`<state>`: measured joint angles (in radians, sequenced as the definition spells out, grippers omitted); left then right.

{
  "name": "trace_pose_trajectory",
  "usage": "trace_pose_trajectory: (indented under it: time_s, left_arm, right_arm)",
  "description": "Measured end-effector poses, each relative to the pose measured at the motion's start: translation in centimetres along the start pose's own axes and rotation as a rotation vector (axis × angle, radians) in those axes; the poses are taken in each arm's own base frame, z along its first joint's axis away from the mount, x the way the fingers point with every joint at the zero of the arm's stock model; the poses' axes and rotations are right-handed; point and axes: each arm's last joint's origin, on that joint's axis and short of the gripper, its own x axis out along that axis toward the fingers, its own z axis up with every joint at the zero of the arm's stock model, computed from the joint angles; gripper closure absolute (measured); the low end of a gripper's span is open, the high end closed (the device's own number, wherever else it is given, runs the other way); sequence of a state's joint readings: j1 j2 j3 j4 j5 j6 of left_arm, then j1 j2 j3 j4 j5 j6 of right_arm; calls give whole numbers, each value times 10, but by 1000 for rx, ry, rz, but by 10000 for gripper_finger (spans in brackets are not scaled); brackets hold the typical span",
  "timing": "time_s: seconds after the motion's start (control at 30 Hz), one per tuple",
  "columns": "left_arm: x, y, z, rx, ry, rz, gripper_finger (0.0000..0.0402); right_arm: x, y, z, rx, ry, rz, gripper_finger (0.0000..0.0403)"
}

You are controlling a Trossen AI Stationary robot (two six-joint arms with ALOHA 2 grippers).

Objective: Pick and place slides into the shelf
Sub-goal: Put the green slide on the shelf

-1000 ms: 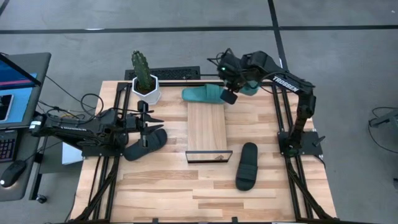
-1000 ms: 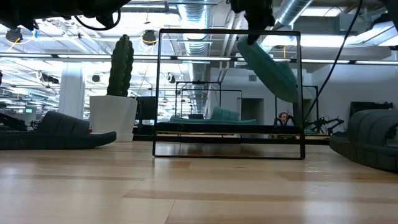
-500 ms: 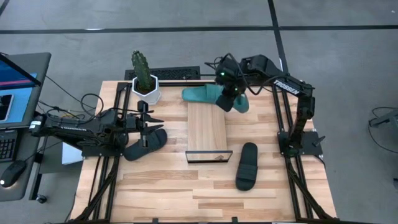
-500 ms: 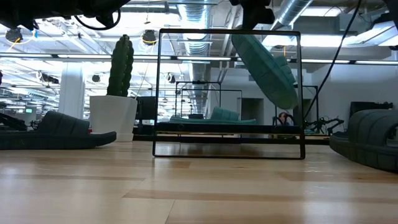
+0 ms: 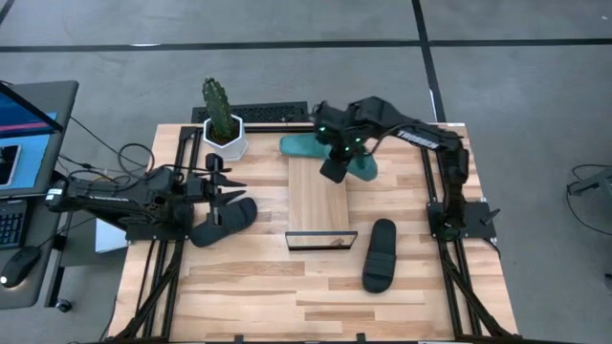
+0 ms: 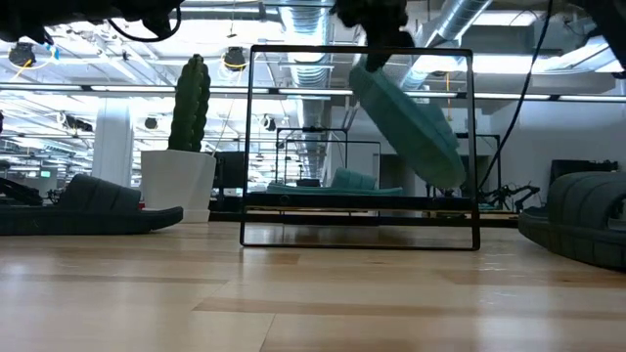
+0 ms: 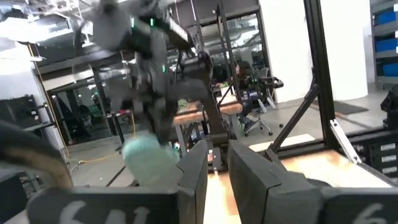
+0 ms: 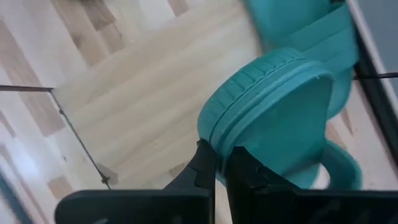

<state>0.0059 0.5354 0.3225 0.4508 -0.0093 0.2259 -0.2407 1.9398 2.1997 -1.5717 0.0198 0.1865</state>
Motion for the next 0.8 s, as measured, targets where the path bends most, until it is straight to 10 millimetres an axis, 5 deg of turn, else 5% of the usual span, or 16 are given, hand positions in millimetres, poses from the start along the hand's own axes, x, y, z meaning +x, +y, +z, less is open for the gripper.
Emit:
trace_pose_trajectory:
  time_s: [0.33, 0.8]
  left_arm:
    - [-7, 1, 2, -2, 5, 0, 346]
    - [-7, 1, 2, -2, 8, 1, 346]
  right_arm:
    - [29, 5, 14, -24, 69, 37, 400]
    - [27, 6, 21, -54, -12, 78, 400]
